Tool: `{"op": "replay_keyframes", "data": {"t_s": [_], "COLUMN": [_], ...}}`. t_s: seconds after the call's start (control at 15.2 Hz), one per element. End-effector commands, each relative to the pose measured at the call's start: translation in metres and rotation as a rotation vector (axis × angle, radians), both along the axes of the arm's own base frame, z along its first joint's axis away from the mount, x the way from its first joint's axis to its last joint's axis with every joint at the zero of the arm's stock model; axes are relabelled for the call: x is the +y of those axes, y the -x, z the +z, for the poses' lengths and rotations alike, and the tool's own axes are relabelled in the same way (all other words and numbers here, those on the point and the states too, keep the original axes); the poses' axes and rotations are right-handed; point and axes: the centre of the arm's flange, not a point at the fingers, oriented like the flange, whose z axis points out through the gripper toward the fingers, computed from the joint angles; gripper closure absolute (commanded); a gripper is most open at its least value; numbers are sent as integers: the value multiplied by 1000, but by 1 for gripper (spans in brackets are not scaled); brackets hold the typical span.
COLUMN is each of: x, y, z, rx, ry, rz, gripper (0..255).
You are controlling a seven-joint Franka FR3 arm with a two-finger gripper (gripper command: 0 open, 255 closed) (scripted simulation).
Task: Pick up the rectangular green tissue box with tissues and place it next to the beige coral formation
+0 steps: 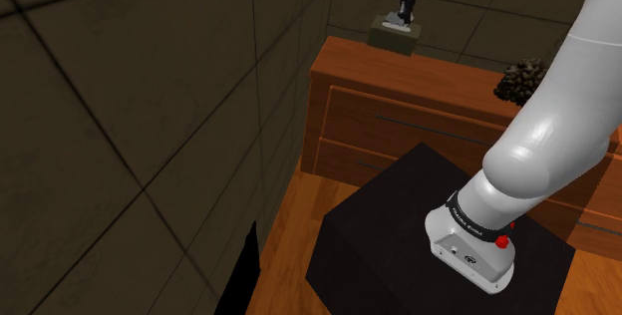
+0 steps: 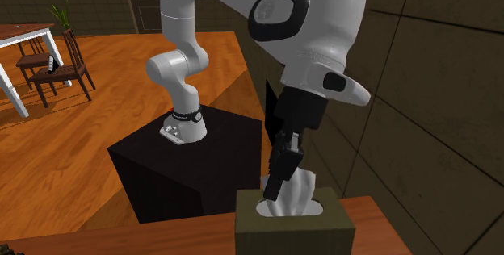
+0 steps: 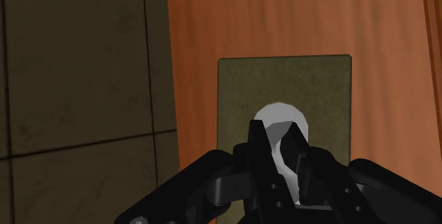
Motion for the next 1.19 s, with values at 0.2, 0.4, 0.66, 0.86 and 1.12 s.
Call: {"op": "replay_keyframes", "data": {"t_s": [0.2, 0.4, 0.66, 0.86, 1.12], "x": [0, 0, 0, 0, 0], "y": [0, 0, 0, 0, 0], "z": [27, 43, 64, 80, 101], "rx": [0, 0, 0, 0, 0], "ry": [0, 0, 0, 0, 0], "rz": [0, 0, 0, 0, 0], "gripper": [255, 255, 255, 255, 255]}}
